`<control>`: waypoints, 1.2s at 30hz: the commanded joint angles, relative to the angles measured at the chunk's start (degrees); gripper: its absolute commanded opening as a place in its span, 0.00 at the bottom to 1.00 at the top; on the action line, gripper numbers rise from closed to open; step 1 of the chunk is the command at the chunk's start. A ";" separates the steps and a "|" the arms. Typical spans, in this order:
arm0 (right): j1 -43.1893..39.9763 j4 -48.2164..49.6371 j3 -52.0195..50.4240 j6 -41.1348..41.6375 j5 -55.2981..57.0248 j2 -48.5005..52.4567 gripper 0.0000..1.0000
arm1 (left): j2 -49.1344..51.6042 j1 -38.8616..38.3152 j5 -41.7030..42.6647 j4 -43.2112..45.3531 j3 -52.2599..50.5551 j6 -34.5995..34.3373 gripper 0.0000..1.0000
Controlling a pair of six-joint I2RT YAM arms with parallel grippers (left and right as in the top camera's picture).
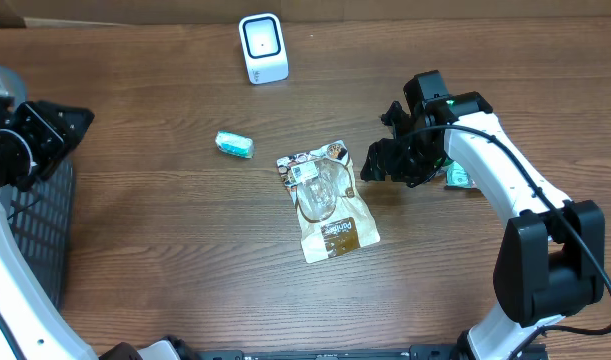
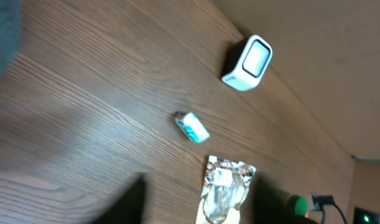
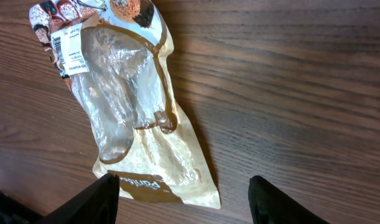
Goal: Scan the item barcode
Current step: 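Bring the left gripper to the bean bag's left edge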
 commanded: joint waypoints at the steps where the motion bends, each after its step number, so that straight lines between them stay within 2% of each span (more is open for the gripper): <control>1: 0.20 0.83 -0.59 -0.22 -0.50 0.00 0.66 | -0.11 -3.89 2.12 -0.07 -0.79 -0.09 0.05; 10: 0.20 0.79 -0.59 -0.02 -0.50 0.00 0.69 | -0.11 -18.38 2.01 9.25 -14.97 -1.77 0.05; 18: 0.20 0.83 -0.59 0.00 -0.52 0.00 0.72 | -0.11 -31.08 1.99 23.32 -30.36 -10.10 0.04; 24: 0.20 0.81 -0.59 0.17 -0.55 0.00 0.72 | -0.09 -39.58 0.50 36.81 -38.82 -21.31 0.04; 29: 0.20 0.81 -0.59 0.20 -0.55 0.00 0.72 | 0.85 -44.81 -7.52 40.48 -41.13 -25.83 0.04; 36: 0.20 0.81 -0.59 0.17 -0.55 0.00 0.72 | 9.53 -49.22 -6.60 46.75 -41.11 -27.67 0.04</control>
